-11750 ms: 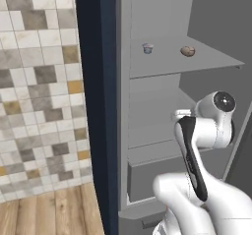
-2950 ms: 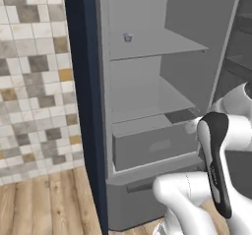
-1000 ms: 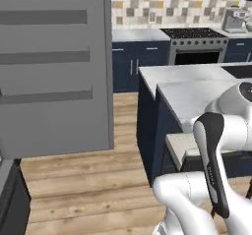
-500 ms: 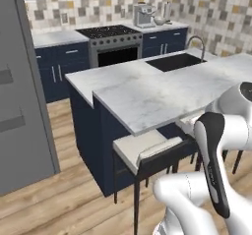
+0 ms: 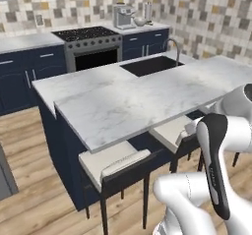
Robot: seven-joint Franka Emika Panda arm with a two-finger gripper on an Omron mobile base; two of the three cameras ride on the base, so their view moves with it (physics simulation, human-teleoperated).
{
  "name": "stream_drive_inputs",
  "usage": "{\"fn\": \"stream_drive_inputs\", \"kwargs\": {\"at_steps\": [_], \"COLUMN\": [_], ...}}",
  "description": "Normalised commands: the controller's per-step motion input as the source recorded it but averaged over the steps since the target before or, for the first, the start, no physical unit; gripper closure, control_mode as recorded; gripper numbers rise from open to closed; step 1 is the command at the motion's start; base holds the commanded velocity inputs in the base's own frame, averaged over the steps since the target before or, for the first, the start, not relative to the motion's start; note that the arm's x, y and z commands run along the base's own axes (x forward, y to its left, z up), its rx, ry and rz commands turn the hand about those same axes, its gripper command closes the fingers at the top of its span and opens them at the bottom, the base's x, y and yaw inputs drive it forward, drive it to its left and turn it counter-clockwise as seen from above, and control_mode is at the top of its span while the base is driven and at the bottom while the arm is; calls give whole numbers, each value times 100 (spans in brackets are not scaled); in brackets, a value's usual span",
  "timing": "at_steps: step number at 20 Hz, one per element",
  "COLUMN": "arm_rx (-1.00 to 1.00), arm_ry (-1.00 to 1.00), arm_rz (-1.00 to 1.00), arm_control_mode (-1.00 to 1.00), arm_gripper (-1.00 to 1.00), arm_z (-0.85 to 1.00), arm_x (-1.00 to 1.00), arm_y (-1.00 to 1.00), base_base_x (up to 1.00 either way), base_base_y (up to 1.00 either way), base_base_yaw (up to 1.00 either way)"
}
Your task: Pick the egg and butter from the fridge and place them by the bowl for mixing.
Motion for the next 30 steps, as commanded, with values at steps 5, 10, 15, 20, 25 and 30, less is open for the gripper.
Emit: {"fn": "stream_drive_inputs", "kwargs": {"at_steps": [5,10,15,20,25,30], "arm_rx": [0,0,0,0,0,0], "arm_ry": [0,0,0,0,0,0], "arm_rz": [0,0,0,0,0,0], "arm_control_mode": [100,100,100,100,100,100], "arm_gripper": [100,100,100,100,100,100], "arm_z": [0,0,0,0,0,0], "arm_x": [0,0,0,0,0,0], "arm_y": [0,0,0,0,0,0], "base_base_x": [39,42,40,31,30,31], "base_base_y": [-66,-64,-66,-69,-69,-70], "base_base_yaw": [0,0,0,0,0,0]}}
